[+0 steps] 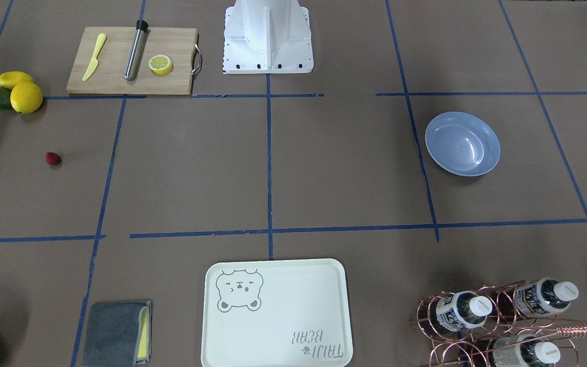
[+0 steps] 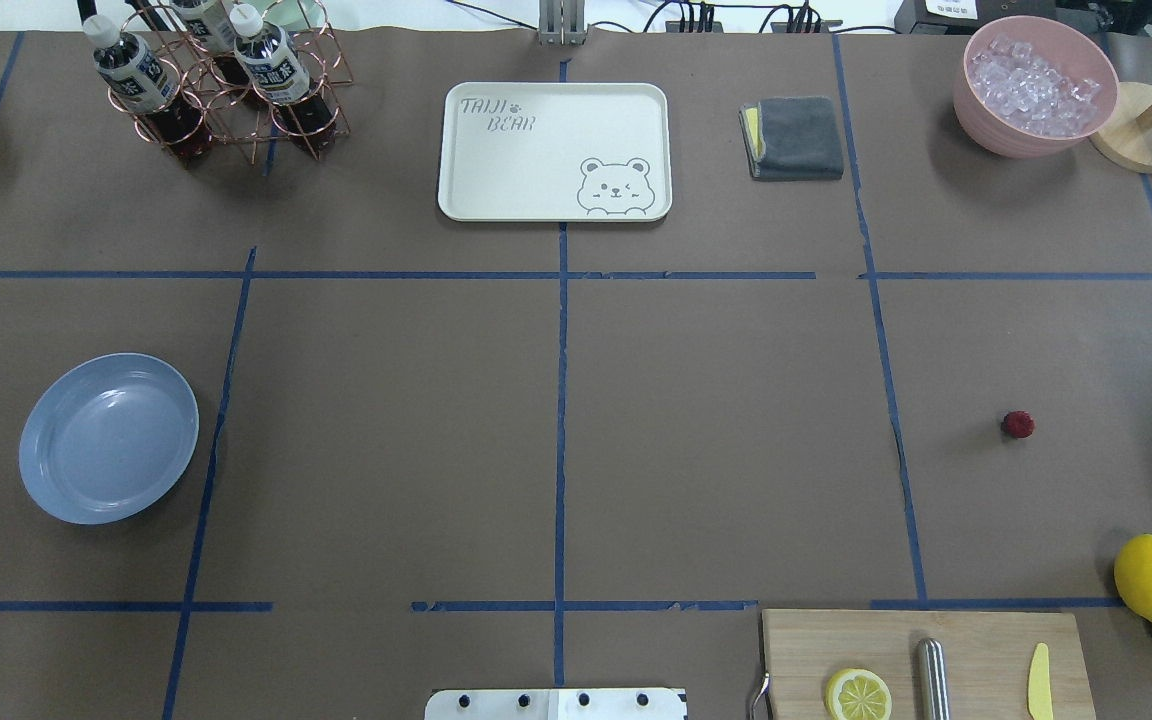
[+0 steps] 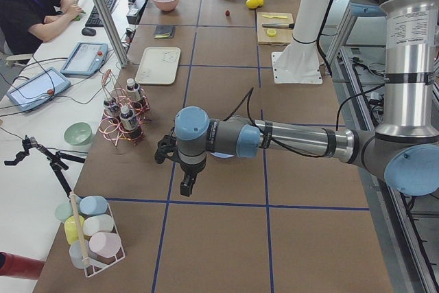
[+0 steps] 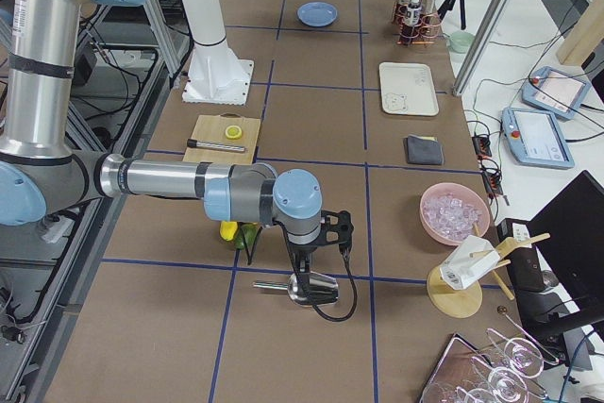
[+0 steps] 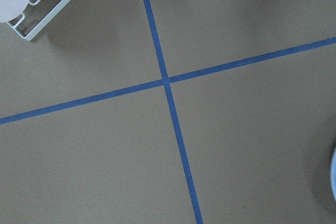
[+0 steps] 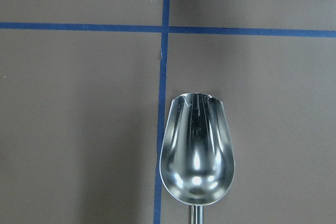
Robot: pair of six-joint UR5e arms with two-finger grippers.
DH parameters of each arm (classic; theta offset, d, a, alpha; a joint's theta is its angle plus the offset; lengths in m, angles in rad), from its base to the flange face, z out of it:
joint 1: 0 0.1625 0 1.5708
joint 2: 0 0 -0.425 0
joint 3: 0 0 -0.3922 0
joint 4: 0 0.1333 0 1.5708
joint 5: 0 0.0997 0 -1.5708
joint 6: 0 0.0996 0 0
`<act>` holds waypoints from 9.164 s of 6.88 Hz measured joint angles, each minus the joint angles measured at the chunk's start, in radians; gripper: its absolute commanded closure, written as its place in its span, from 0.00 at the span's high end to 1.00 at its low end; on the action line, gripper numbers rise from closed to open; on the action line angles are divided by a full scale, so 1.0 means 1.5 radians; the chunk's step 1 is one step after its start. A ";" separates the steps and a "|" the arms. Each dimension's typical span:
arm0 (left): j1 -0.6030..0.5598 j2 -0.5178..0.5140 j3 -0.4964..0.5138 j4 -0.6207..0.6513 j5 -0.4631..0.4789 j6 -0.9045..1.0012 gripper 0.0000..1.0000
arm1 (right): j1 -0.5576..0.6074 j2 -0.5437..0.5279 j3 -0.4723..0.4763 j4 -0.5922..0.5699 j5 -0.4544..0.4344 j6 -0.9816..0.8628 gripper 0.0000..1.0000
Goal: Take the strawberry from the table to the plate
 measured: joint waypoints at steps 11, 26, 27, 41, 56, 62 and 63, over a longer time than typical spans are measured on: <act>0.013 -0.032 0.073 -0.342 -0.012 -0.040 1.00 | -0.005 0.037 -0.020 0.160 0.044 0.027 1.00; 0.492 0.113 0.110 -0.768 0.194 -0.784 0.38 | -0.006 0.046 -0.047 0.162 0.072 0.032 1.00; 0.497 0.113 0.110 -0.768 0.194 -0.785 0.06 | -0.006 0.046 -0.048 0.162 0.072 0.032 1.00; 0.625 -0.321 -0.014 -0.252 0.251 -0.911 0.00 | -0.006 0.034 -0.050 0.162 0.073 0.034 1.00; 0.725 -0.382 0.072 -0.311 0.335 -0.945 0.00 | -0.006 0.034 -0.050 0.162 0.072 0.034 1.00; 0.725 -0.407 0.100 -0.315 0.334 -0.942 1.00 | -0.006 0.034 -0.051 0.162 0.072 0.034 1.00; 0.726 -0.406 0.099 -0.314 0.334 -0.937 1.00 | -0.006 0.035 -0.050 0.162 0.071 0.034 1.00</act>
